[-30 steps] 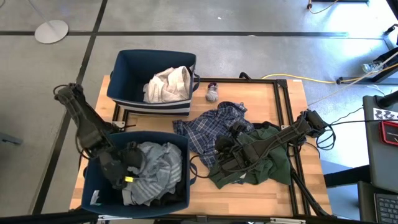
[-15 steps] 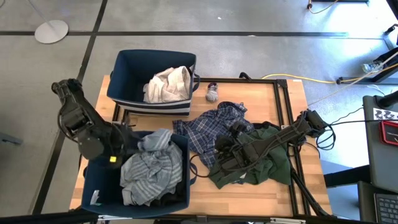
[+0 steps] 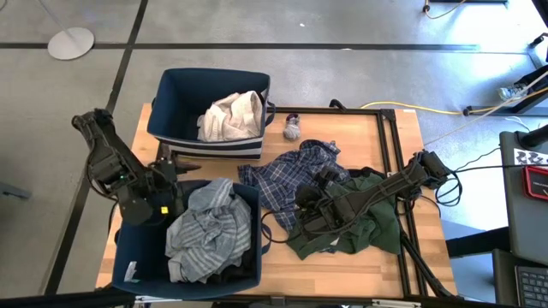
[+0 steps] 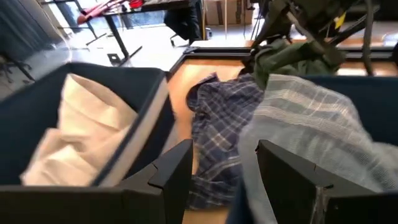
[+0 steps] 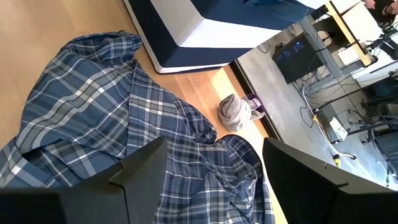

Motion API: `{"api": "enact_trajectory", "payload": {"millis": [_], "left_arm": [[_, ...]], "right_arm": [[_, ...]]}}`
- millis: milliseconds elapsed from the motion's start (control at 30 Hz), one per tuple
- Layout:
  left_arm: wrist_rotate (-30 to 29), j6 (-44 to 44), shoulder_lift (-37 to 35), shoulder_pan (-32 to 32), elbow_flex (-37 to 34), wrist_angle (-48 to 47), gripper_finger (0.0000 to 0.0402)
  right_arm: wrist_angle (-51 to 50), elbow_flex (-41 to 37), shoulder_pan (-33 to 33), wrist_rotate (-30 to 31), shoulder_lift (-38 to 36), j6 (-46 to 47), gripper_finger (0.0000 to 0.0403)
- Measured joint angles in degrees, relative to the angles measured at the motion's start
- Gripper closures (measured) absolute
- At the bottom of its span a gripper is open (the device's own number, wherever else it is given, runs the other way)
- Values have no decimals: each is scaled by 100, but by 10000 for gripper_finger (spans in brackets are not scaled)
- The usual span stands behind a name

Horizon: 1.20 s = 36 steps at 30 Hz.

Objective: Sort clothes
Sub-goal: Put the light blue long sleeve into the bottom blue laundry organizer

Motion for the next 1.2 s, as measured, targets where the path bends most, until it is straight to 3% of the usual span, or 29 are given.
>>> {"api": "enact_trajectory", "payload": {"millis": [233,333,433,567,667,800,967,1200], "left_arm": [[530,828,100,86,-827,1975,231],[1190,1058,227,243,-1257,2610,231],[1869,1062,397,401,-1624,2645,231],[2900,386,608,409,-2213,2631,231],[3191,137,658,415,-2402,2647,231],[3254,323,619,415,-2184,2576,231],[3168,1105,457,404,-1311,2471,231],[2416,1433,290,167,-211,1470,231]], "right_arm": [[8,0,-162,2,0,-17,139],[10,0,-262,-107,0,-18,139],[6,0,-302,-246,0,-41,139],[17,0,-293,-275,0,-149,139],[17,0,-289,-278,0,-151,139],[17,0,-289,-280,0,-155,139],[15,0,-289,-280,0,-195,139],[5,0,-284,-647,-150,-320,139]]}}
